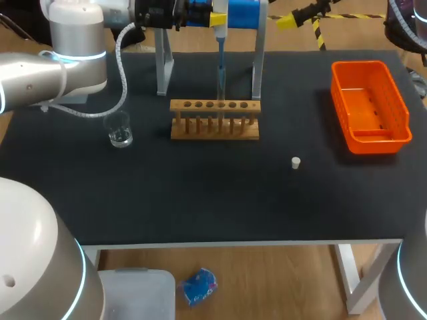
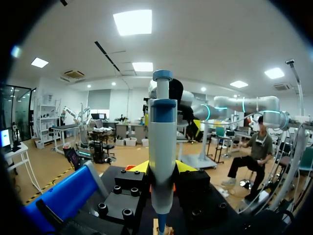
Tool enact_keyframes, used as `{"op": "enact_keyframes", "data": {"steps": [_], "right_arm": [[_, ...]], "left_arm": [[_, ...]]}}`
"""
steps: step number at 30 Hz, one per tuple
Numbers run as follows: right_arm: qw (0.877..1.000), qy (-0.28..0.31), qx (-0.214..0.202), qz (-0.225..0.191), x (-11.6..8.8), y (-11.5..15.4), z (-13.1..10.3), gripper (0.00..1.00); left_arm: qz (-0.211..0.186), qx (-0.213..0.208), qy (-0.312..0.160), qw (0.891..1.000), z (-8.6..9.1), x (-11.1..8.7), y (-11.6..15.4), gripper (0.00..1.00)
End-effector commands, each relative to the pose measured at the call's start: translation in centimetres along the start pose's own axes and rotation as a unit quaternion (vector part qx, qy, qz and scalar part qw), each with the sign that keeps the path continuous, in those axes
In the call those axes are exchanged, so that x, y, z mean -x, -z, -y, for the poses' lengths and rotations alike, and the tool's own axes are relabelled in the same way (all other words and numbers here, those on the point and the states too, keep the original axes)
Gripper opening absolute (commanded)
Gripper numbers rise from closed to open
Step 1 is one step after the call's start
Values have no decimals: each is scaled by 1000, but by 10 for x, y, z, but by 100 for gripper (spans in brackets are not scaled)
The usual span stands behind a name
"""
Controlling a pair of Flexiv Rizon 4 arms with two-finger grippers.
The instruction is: Invert the test tube, pick up the pipette, mount the tip to pipette, aspirate from beaker and dispense into the tube, eject the tip, return the pipette, and cap with the stopper.
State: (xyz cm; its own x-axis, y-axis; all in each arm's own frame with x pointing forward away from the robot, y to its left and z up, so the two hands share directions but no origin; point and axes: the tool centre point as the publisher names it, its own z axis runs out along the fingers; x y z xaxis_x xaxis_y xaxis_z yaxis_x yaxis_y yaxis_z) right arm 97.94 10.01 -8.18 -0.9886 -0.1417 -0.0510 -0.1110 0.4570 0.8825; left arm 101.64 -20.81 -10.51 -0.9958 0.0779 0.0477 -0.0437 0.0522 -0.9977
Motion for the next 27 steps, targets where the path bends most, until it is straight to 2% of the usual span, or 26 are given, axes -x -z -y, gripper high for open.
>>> {"op": "enact_keyframes", "data": {"steps": [1, 11, 26, 27], "right_arm": [[1000, 4, -5, -13, 10, 5, -21, 100], [1000, 1, -14, -26, 13, 6, -58, 100], [999, 26, 26, -28, 21, -4, -99, 100], [999, 28, 28, -28, 21, -4, -101, 95]], "left_arm": [[2, 1, 0, 1000, 1, -1, 0, 0], [2, 1, 0, 1000, 1, -1, 0, 0], [2, 1, 0, 1000, 1, -1, 0, 0], [2, 1, 0, 1000, 1, -1, 0, 0]]}}
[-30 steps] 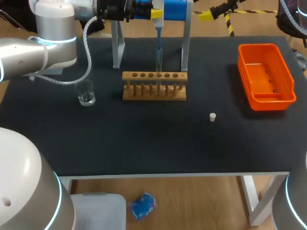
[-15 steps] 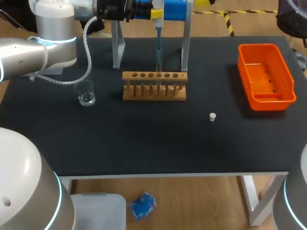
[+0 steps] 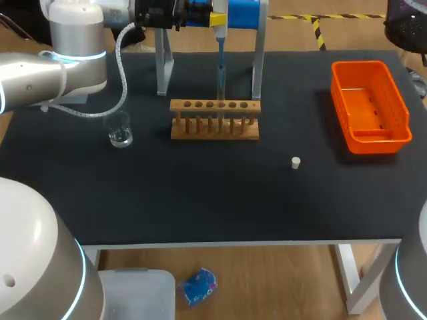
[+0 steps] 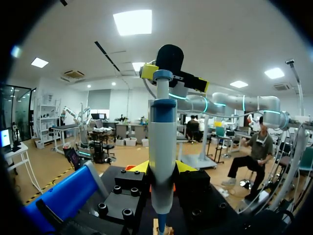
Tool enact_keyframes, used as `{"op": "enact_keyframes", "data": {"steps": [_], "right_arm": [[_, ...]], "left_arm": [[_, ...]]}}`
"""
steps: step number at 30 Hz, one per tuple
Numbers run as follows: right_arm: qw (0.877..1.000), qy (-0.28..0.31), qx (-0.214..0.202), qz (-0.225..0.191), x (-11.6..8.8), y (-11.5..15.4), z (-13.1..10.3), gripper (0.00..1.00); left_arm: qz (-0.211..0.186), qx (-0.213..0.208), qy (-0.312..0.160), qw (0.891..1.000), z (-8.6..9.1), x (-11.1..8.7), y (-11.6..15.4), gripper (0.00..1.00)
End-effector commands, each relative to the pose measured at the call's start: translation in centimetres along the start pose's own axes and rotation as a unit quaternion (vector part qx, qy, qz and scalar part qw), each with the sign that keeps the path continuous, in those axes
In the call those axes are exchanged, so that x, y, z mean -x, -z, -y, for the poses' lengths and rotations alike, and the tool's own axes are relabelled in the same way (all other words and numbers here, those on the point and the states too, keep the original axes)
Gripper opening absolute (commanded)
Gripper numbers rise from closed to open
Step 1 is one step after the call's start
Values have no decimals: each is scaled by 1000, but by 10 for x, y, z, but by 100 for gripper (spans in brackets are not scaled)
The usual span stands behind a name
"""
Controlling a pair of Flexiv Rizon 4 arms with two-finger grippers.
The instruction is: Invert the test tube, pick up the pipette, mount the tip to pipette, aspirate from beaker and dispense into the tube, eject the tip, return the pipette, and cap with the stopper.
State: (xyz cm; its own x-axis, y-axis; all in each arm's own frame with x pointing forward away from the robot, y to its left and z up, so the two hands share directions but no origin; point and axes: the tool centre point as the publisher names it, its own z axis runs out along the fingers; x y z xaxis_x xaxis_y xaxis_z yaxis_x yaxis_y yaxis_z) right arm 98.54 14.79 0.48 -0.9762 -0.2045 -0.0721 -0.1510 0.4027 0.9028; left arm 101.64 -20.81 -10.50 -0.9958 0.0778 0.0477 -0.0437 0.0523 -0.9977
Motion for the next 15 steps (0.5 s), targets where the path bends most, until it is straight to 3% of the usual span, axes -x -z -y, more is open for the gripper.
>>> {"op": "enact_keyframes", "data": {"steps": [1, 2, 3, 5, 15], "right_arm": [[1000, 7, 10, -4, 4, -4, -5, 44], [1000, 8, 20, -3, 5, -4, -7, 17], [1000, 9, 29, -5, 5, -3, -9, 0], [998, 11, 53, -9, 4, -3, -14, 0], [998, 11, 53, -9, 4, -3, -14, 0]], "left_arm": [[1, 1, 0, 1000, 1, -1, 0, 0], [1, 1, 0, 1000, 1, -1, 0, 0], [1, 1, 0, 1000, 1, -1, 0, 0], [1, 1, 0, 1000, 1, -1, 0, 0], [1, 1, 0, 1000, 1, -1, 0, 0]]}}
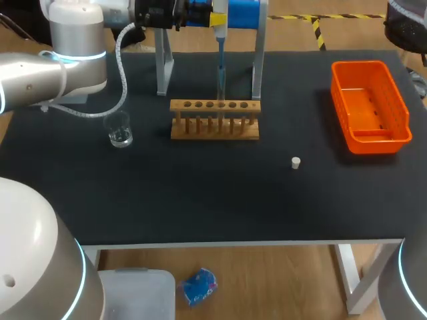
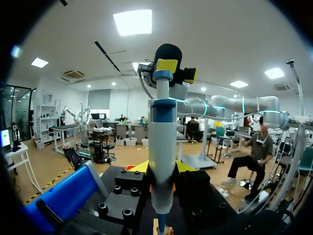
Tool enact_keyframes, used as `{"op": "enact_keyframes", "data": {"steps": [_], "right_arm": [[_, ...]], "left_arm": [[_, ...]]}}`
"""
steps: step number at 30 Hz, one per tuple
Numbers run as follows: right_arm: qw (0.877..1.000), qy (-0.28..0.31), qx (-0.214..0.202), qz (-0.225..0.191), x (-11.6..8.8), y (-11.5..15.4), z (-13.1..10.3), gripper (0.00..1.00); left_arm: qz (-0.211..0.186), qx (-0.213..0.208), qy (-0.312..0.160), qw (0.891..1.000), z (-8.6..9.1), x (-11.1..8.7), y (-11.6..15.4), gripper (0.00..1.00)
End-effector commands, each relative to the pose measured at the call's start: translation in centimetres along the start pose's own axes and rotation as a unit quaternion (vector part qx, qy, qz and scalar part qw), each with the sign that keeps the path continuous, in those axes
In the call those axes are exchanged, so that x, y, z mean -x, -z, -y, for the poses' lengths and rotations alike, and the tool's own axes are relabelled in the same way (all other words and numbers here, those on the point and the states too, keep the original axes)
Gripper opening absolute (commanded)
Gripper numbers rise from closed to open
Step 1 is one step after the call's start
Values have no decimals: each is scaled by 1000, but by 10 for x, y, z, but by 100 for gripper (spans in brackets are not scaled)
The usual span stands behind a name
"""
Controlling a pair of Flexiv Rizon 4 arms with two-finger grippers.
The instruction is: Invert the test tube, pick up the pipette, mount the tip to pipette, aspirate from beaker and dispense into the tube, eject the tip, return the pipette, and cap with the stopper.
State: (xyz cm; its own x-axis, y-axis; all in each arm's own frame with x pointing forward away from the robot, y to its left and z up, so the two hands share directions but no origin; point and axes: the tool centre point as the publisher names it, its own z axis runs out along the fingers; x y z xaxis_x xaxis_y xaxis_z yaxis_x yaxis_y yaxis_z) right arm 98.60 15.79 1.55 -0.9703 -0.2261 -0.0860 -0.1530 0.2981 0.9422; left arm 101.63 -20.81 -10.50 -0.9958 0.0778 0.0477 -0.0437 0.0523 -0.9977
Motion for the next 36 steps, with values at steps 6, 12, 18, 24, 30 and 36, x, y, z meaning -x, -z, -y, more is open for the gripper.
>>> {"op": "enact_keyframes", "data": {"steps": [6, 12, 18, 24, 30, 36], "right_arm": [[1000, 0, -1, -1, 1, 1, 0, 0], [998, -14, 54, -18, 4, -12, 0, 0], [995, -10, 92, -34, 10, -28, -8, 0], [990, -5, 135, -46, 14, -39, -16, 0], [987, -10, 153, -51, 18, -47, -14, 0], [987, -11, 155, -44, 24, -44, -13, 0]], "left_arm": [[1, 1, 0, 1000, 1, -1, 0, 0], [1, 1, 0, 1000, 1, -1, 0, 0], [1, 1, 0, 1000, 1, -1, 0, 0], [1, 1, 0, 1000, 1, -1, 0, 0], [1, 1, 0, 1000, 1, -1, 0, 0], [1, 1, 0, 1000, 1, -1, 0, 0]]}}
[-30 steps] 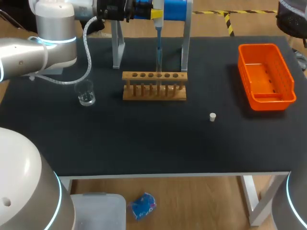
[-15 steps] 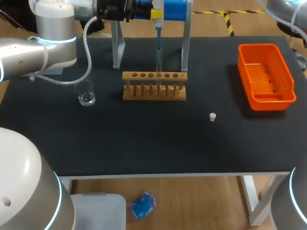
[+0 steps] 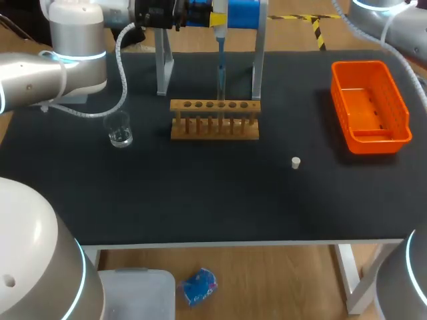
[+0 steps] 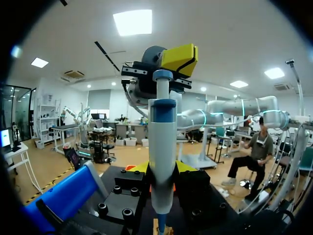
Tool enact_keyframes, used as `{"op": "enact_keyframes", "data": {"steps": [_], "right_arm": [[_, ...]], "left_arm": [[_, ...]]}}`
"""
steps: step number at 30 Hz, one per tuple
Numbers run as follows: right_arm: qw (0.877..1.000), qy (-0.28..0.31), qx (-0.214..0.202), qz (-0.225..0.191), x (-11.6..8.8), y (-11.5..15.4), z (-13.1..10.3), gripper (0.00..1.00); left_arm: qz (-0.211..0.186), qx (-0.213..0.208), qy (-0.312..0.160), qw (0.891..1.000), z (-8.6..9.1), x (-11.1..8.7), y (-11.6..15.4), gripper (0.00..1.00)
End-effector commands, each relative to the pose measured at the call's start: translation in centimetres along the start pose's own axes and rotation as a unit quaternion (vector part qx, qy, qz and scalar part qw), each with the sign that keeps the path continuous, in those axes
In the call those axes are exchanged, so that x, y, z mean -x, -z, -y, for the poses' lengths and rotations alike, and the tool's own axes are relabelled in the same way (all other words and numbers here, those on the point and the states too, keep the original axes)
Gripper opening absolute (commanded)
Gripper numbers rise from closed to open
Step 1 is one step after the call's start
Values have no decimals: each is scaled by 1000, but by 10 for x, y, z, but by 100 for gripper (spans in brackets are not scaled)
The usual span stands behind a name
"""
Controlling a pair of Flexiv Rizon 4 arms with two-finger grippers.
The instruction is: Invert the test tube, pick up the pipette, mount the tip to pipette, aspirate from beaker and dispense into the tube, eject the tip, return the pipette, and cap with the stopper.
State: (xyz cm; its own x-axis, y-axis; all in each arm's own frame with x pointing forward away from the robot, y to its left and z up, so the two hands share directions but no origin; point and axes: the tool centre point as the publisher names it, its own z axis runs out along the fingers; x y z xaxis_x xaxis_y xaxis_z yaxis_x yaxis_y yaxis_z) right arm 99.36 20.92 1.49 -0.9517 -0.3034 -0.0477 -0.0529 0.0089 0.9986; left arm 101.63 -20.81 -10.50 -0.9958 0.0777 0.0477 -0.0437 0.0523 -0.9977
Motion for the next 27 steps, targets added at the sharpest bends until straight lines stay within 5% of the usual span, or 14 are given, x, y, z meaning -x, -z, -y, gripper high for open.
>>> {"op": "enact_keyframes", "data": {"steps": [1, 27], "right_arm": [[1000, 1, 0, -2, 6, 4, 0, 0], [1000, -22, 15, -11, 29, 2, 16, 0]], "left_arm": [[1, 1, 0, 1000, 1, -1, 0, 0], [1, 1, 0, 1000, 1, -1, 0, 0]]}}
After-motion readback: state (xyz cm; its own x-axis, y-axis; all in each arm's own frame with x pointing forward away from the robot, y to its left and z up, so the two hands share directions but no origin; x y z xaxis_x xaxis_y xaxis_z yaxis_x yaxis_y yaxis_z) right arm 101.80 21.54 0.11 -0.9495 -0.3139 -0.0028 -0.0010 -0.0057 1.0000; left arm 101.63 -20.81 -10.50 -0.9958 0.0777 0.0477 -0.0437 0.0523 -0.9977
